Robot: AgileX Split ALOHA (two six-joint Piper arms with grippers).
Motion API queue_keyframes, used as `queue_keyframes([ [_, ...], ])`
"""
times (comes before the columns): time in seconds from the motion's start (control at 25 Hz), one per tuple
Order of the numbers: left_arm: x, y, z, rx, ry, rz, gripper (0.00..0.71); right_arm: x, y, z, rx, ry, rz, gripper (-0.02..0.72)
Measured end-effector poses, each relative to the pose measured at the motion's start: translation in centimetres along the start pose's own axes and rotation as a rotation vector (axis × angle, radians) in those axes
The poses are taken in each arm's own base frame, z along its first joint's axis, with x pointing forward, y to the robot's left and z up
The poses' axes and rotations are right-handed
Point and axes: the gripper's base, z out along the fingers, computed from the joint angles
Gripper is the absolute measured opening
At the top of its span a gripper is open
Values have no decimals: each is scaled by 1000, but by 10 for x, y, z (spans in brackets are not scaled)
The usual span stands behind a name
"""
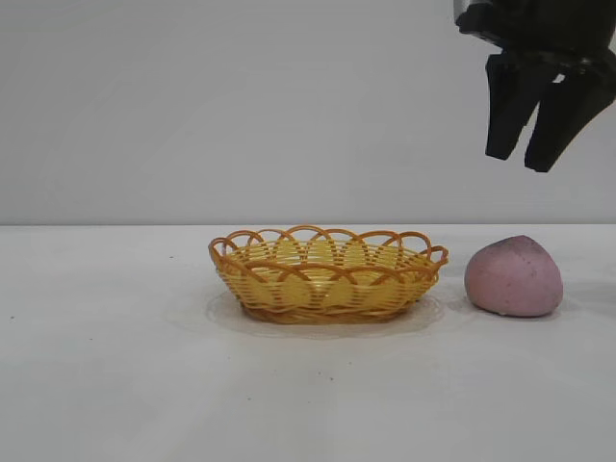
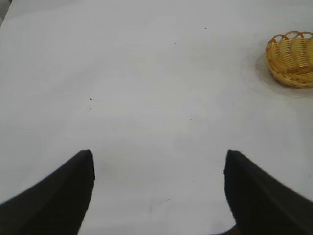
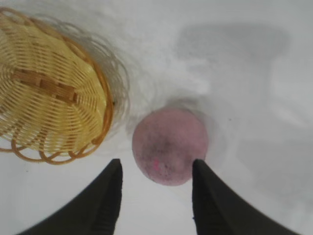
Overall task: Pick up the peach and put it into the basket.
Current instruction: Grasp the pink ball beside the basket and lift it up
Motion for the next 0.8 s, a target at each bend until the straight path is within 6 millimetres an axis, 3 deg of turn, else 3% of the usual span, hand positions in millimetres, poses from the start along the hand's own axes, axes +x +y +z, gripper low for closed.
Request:
queue_keyframes([
  [0.24, 0, 0, 0, 4, 0, -2, 516, 0, 12, 35, 78, 126, -10, 323],
  [0.6, 0, -1, 0, 6, 0, -3, 516, -1, 1, 73, 127, 193, 21, 323],
  [0.8, 0, -1, 0, 6, 0, -3, 516, -2, -2, 81, 127, 212, 19, 78],
])
